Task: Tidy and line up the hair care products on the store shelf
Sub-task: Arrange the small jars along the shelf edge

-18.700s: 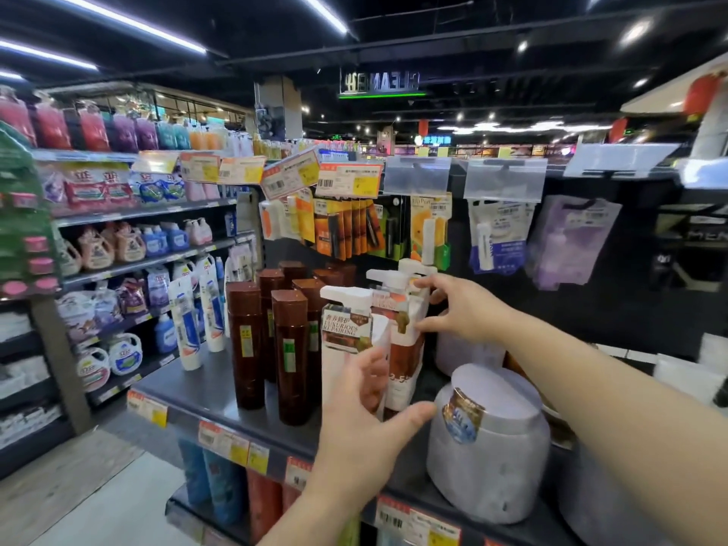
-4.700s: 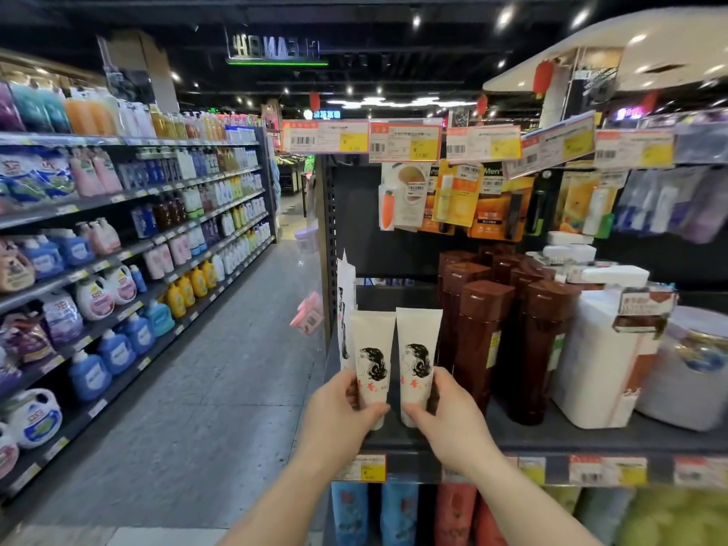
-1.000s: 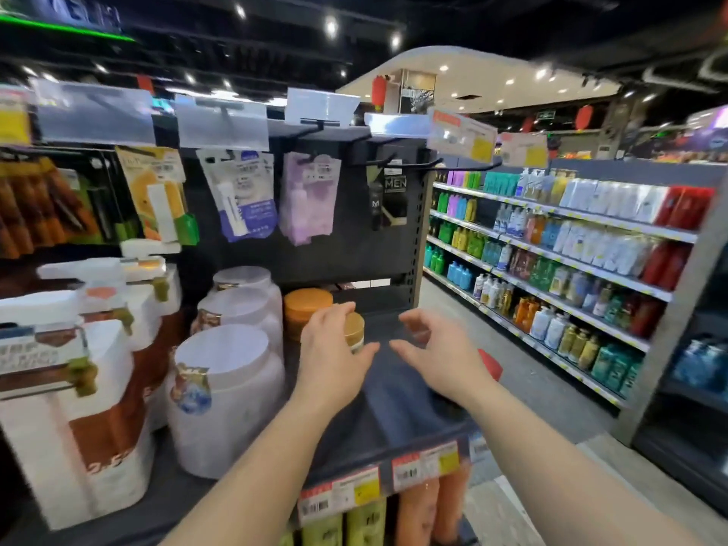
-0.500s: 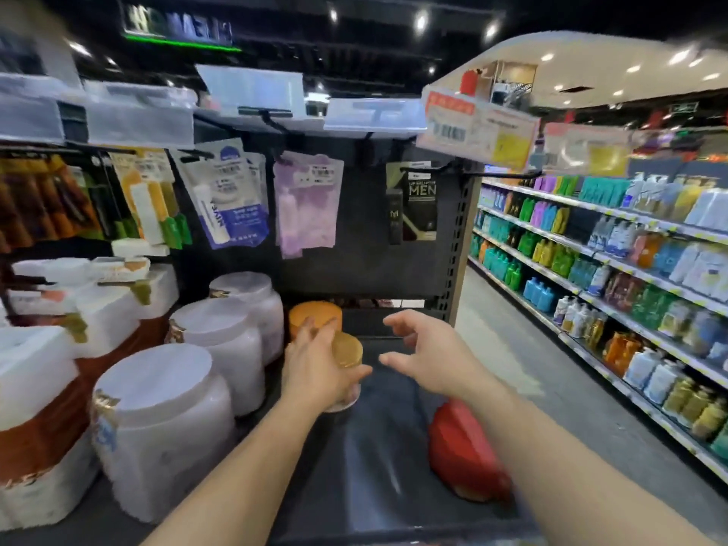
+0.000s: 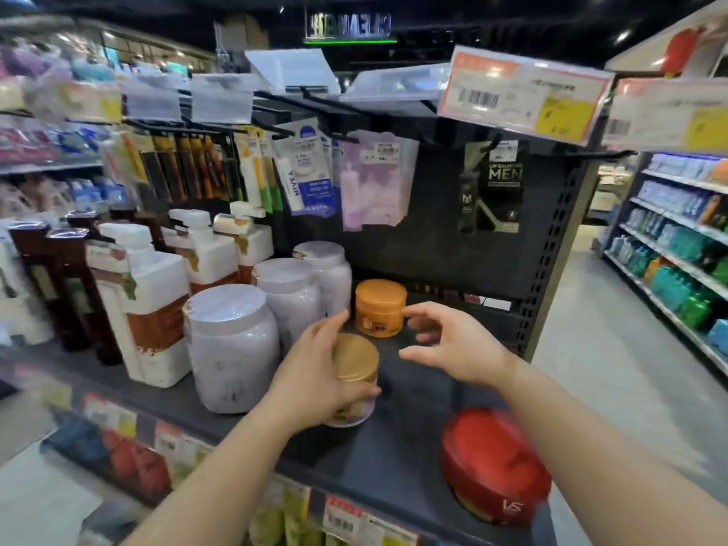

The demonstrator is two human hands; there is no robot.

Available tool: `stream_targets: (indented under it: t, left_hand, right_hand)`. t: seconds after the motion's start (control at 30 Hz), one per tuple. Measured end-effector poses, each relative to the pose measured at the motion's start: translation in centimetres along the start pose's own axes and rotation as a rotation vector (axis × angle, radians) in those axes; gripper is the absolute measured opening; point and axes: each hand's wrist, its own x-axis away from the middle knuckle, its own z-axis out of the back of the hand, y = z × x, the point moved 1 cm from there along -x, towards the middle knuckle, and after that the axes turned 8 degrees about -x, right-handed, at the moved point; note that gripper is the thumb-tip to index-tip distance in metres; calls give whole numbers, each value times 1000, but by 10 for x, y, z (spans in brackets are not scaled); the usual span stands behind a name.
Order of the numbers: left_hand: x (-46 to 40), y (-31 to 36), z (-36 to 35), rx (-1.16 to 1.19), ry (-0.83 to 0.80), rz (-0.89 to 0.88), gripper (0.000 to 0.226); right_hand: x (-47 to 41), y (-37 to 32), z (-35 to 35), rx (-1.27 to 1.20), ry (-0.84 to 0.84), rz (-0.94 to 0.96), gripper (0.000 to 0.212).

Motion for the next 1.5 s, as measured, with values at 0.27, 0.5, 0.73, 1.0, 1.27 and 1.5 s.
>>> stream_targets:
  t: [0.27, 0.5, 0.73, 1.0, 1.27, 1.5]
  left_hand:
    - [26, -7, 28, 100, -54, -38, 105]
    - [-17, 10, 43, 261, -74, -46, 63]
    - [-52, -3, 21, 403, -114, -11, 66]
    - [-58, -12, 9, 407, -132, -7, 73]
    - [-59, -15, 6, 347, -152, -31, 96]
    - [-55, -7, 12, 263, -188, -79, 88]
  right_hand:
    - [-20, 1, -6, -104, -65, 59, 55]
    - [-71, 9, -6, 69, -23, 77, 60]
    - [-124, 38, -22, 452, -105, 2, 84]
    - [-133, 50, -25, 515, -248, -32, 87]
    - [-69, 33, -10, 535, -324, 21, 88]
    - [-3, 3, -5, 593, -310, 31, 82]
